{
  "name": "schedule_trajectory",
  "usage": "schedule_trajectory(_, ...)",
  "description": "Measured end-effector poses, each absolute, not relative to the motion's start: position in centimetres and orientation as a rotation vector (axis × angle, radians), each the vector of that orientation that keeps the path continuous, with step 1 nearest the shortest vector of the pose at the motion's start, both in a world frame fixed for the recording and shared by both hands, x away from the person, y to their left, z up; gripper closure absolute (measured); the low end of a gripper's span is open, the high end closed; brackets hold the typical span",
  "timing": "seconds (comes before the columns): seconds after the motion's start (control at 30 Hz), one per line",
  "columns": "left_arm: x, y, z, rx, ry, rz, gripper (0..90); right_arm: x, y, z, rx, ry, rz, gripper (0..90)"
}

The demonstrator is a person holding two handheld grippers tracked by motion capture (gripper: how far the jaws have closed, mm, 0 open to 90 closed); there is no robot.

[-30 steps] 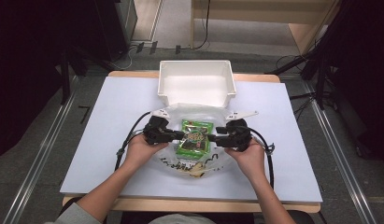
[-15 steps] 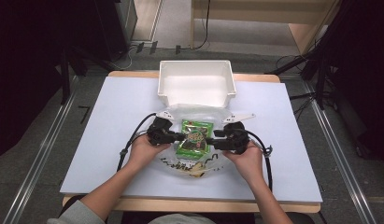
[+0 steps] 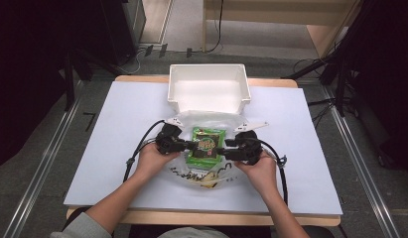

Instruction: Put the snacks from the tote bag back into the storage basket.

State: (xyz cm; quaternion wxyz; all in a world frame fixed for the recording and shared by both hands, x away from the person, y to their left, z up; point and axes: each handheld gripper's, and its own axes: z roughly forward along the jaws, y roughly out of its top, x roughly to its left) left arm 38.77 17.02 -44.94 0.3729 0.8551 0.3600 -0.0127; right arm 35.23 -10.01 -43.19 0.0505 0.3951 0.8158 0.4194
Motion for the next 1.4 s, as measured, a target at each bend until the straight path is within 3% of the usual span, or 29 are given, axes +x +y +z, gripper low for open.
schedule_trajectory(1.4, 39.0, 17.8, -45.6, 2.152, 0.968, -0.074, 90.0, 37.6, -7.1, -44.5, 1.354, 2.489, 1.321, 38.4)
